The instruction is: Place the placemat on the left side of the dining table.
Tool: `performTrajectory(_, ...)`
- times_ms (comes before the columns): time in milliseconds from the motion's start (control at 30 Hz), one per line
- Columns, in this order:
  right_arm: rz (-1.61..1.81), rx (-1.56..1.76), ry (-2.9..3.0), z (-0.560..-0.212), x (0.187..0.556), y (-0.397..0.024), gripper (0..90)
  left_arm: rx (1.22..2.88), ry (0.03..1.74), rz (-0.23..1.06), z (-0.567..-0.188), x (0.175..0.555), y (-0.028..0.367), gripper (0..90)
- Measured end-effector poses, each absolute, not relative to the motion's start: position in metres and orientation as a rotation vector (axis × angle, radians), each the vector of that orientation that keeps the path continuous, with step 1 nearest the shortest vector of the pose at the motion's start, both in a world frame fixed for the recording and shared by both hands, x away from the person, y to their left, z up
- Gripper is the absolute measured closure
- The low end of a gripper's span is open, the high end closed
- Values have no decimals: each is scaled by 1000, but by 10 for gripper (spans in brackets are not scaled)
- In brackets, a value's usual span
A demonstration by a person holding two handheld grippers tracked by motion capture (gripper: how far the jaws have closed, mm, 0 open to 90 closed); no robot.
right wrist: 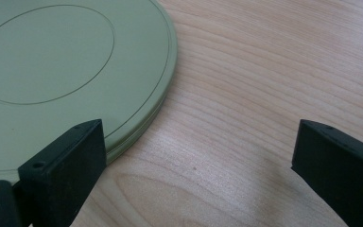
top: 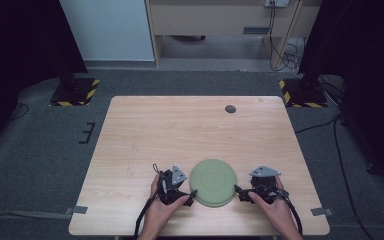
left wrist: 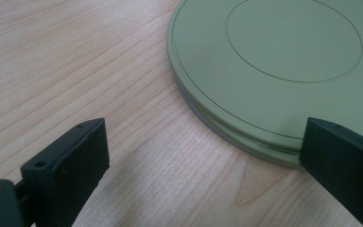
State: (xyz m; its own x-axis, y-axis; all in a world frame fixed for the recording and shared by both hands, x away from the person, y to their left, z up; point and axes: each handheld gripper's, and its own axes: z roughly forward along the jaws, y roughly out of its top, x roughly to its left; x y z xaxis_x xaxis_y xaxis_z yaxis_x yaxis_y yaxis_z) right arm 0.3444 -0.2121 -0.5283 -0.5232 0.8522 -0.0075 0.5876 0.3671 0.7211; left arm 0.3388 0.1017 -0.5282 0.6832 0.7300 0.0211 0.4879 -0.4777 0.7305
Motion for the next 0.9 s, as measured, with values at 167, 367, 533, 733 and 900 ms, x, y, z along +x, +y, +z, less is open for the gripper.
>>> performTrajectory(167,951,1261,2242,-529,346,-212,21,2170,938,433,-528,340,101,11)
performTrajectory(367,946,1262,2218,-530,347,-210,19,2180,944,475,-527,340,99,12)
performTrajectory(533,954,1270,2230,-529,346,-210,53,2182,953,473,-526,341,99,12)
performTrajectory(733,954,1266,2226,-529,345,-210,55,2186,962,474,-526,343,98,8)
performTrajectory(900,953,1272,2217,-529,346,-209,41,2183,971,479,-526,346,97,6)
